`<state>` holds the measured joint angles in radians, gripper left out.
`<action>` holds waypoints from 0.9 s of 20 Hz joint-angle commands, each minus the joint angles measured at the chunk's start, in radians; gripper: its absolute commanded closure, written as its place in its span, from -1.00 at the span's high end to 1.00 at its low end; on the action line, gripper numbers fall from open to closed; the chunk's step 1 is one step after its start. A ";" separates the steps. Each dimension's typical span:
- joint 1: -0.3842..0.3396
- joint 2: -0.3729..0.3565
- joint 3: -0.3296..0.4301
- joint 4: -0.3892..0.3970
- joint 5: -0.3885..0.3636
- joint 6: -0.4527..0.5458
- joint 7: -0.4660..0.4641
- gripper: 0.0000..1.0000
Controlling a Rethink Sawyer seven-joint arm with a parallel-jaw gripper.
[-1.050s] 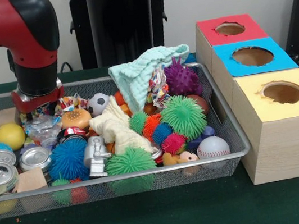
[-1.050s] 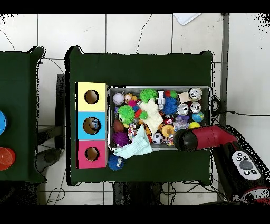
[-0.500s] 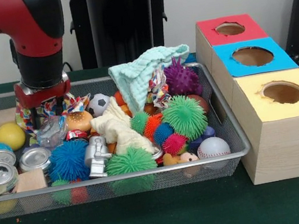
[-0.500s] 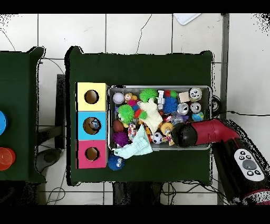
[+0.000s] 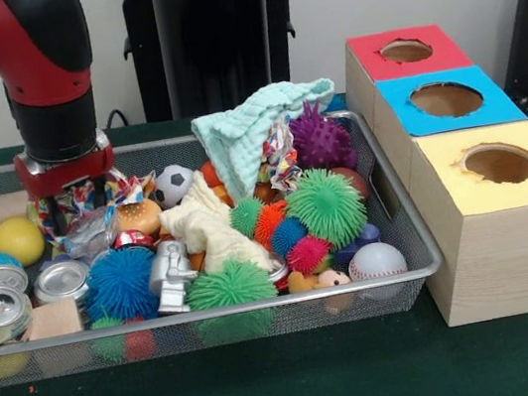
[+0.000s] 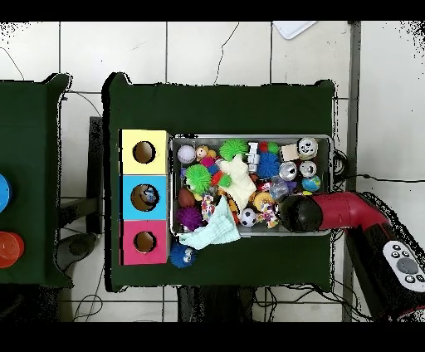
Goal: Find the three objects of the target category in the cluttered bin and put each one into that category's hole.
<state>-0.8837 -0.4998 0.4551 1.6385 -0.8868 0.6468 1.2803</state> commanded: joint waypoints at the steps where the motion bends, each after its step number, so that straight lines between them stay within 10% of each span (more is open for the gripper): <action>1: -0.022 0.044 0.156 0.042 -0.025 -0.113 -0.233 1.00; 18: -0.195 0.058 0.357 0.207 -0.051 -0.273 -0.141 1.00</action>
<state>-1.1021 -0.4732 0.6407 1.7569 -0.9377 0.5008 1.2801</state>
